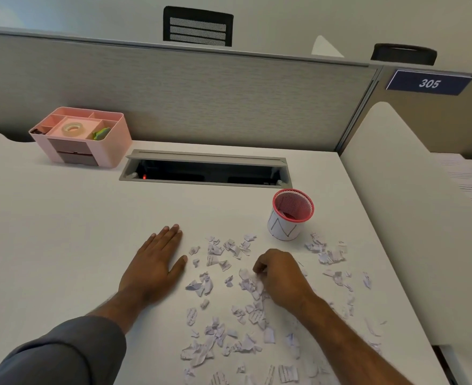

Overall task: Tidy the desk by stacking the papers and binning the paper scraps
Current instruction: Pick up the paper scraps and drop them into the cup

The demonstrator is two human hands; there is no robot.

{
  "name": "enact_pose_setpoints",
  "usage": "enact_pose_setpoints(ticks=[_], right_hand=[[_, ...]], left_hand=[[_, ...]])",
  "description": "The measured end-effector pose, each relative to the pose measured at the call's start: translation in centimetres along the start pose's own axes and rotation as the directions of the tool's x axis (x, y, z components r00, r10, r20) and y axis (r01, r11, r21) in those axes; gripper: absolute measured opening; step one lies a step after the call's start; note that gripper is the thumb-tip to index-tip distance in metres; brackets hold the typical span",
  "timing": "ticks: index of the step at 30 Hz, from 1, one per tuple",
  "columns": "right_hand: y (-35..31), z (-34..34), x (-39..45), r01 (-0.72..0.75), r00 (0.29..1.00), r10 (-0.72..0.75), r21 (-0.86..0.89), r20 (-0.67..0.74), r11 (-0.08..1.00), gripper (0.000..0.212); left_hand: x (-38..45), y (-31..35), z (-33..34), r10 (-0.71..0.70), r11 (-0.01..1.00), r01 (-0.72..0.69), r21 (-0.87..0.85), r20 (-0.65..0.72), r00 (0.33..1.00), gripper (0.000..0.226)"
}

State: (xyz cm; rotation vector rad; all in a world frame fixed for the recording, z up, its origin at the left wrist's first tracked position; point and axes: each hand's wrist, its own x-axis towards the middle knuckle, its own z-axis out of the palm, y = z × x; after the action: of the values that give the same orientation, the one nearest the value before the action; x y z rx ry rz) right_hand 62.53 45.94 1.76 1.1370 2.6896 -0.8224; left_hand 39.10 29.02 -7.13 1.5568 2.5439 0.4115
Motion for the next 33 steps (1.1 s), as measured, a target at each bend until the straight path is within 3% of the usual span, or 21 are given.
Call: enact_pose_setpoints(ticks=[3,7,14,21,26,30,31,33], right_hand=[[0.4,-1.9,-0.3,0.018,0.978,0.016,0.163,-0.208,0.987,0.023],[0.4,-5.8,0.4,0.043,0.942,0.076,0.341,-0.326,0.939,0.021],[0.7,-10.4,3.7,0.054,0.830,0.140,0.327,-0.540,0.943,0.008],[2.0,-9.8,6.0,-0.045,0.829,0.154,0.210,-0.538,0.977,0.016],[1.8,-9.3,5.3,-0.036,0.779,0.134,0.169,-0.613,0.985,0.020],[-0.1,-8.1,3.9,0.229,0.698,-0.059,0.144,-0.713,0.963,0.018],[-0.7,-7.3,3.8,0.288,0.706,-0.113,0.137,-0.700,0.948,0.018],[-1.3,-5.4,3.9,0.293,0.806,-0.153,0.161,-0.572,0.942,0.020]], left_hand=[[0.0,0.0,0.0,0.000,1.000,0.000,-0.008,-0.006,1.000,0.075],[0.0,0.0,0.0,0.003,1.000,-0.003,-0.011,-0.004,1.000,0.074],[0.0,0.1,0.0,-0.001,1.000,0.001,-0.005,-0.007,1.000,0.074],[0.0,0.0,0.0,-0.004,1.000,0.004,-0.007,-0.006,1.000,0.074],[0.1,-0.1,0.1,-0.005,1.000,0.005,-0.009,-0.006,1.000,0.073],[0.1,0.0,0.1,-0.004,1.000,0.004,-0.004,-0.002,1.000,0.074],[0.1,0.0,0.1,-0.003,1.000,0.003,-0.002,-0.003,1.000,0.073],[0.0,0.1,-0.1,-0.001,1.000,0.001,-0.009,-0.006,1.000,0.073]])
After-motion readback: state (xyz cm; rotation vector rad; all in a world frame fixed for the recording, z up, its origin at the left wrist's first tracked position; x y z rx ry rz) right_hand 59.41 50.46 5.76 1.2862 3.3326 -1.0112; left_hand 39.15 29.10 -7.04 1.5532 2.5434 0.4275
